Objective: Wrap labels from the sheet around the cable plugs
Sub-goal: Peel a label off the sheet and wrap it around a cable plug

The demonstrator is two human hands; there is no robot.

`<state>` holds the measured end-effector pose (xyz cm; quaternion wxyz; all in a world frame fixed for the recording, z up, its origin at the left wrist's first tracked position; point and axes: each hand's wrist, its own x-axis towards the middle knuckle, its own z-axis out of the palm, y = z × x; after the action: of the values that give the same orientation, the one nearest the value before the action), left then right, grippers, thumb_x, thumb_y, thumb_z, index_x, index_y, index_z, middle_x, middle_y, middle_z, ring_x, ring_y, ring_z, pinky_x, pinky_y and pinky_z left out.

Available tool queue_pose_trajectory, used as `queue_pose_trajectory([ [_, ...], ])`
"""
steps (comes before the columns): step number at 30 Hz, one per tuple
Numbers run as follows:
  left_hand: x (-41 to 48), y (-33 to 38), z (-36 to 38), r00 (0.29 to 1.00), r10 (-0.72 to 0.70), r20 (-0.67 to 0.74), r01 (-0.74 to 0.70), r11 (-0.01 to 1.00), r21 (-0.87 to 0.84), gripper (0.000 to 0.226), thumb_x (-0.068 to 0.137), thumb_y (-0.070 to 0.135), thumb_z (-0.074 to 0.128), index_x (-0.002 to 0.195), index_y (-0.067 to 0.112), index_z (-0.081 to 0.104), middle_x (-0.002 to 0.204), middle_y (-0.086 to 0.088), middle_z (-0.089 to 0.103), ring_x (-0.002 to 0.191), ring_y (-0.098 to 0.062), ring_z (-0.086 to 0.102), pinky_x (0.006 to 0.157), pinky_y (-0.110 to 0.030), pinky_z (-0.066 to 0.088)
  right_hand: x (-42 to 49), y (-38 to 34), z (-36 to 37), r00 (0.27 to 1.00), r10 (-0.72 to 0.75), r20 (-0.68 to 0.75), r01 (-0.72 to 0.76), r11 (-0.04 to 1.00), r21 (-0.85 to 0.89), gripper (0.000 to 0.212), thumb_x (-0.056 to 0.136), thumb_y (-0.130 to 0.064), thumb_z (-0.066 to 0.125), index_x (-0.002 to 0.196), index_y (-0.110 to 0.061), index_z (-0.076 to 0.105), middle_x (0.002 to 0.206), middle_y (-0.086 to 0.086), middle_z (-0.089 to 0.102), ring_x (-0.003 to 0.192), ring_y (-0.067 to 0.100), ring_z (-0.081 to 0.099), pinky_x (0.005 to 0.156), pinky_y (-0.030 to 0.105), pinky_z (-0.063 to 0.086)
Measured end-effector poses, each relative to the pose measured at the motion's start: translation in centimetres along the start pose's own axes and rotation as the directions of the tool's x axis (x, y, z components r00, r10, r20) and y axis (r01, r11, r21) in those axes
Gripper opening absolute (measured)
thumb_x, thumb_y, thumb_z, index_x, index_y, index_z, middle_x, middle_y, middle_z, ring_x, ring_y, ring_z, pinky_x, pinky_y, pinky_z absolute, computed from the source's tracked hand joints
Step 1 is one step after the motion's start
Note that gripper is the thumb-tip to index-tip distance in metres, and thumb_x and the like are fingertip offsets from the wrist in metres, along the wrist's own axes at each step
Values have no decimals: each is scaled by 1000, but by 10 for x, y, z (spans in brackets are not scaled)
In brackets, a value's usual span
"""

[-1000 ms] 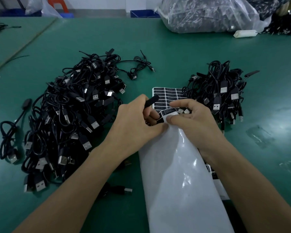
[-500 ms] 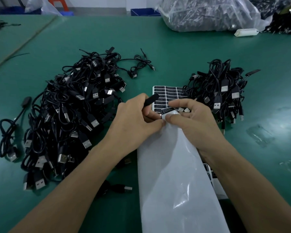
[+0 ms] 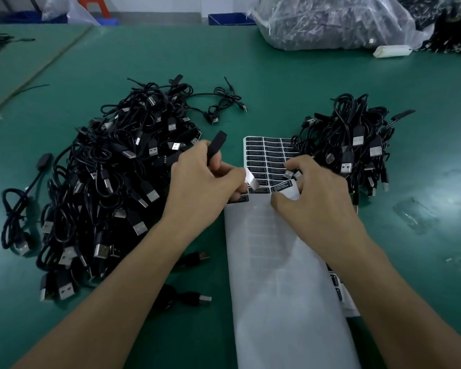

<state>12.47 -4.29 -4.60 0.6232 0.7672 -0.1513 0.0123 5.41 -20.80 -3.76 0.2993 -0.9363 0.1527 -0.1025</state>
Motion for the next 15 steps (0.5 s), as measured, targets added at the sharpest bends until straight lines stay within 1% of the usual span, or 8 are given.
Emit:
queue_pose_trajectory([
  [2,0,-1,1,1000,-6,-4,6,1000,-7,41,81,1,69,75,18,33,65,-6,71,66,-24,74,58,-29,58,-3,-2,0,997,-46,-67,37,991,-131,52,84,-35,71,132,-27,50,114,0,44,108,24,50,81,36,45],
  [4,0,0,1,1000,-4,-6,4,1000,0,42,81,-1,70,75,17,32,65,-8,70,66,-21,74,57,-28,58,-5,-4,-1,981,-127,-144,105,983,-148,46,84,-35,71,126,-24,56,114,-1,43,107,22,48,77,31,39],
  [5,0,0,1,1000,-1,-5,1,1000,7,43,81,1,71,74,17,32,65,-8,71,66,-20,75,57,-31,59,-6,-6,-1,970,-173,-173,154,981,-120,39,83,-35,71,119,-22,60,110,-2,45,103,19,50,75,29,38],
  [7,-1,2,2,1000,6,-5,-6,999,33,42,76,8,74,74,18,32,67,-8,72,66,-19,75,61,-43,62,-7,-11,1,945,-264,-194,254,964,-72,27,83,-36,70,103,-20,65,100,-3,50,91,14,53,70,28,40],
  [10,-3,6,3,1000,-3,-8,3,998,62,41,67,19,73,73,20,33,67,-8,72,68,-23,74,69,-52,62,-8,-17,6,930,-326,-171,321,945,-56,18,82,-33,75,90,-20,66,88,-4,55,83,16,55,68,37,49],
  [12,-3,7,5,1000,4,-4,-4,996,88,42,67,20,75,72,20,33,65,-6,71,67,-22,73,68,-46,62,-9,-18,8,931,-317,-183,314,948,-45,17,82,-31,77,86,-18,66,85,-3,56,83,18,56,69,42,51],
  [14,-4,8,6,1000,25,6,-25,993,113,45,73,15,78,72,20,34,63,-2,70,62,-14,71,62,-33,58,-8,-18,9,932,-303,-201,304,952,-26,17,82,-29,77,85,-15,69,84,0,59,83,21,58,71,44,51],
  [15,-4,7,7,1000,27,10,-28,993,118,47,75,11,79,71,20,33,63,-2,71,62,-13,71,62,-33,58,-8,-19,9,932,-300,-203,302,953,-19,16,83,-29,77,85,-14,70,84,1,60,83,22,58,72,44,50],
])
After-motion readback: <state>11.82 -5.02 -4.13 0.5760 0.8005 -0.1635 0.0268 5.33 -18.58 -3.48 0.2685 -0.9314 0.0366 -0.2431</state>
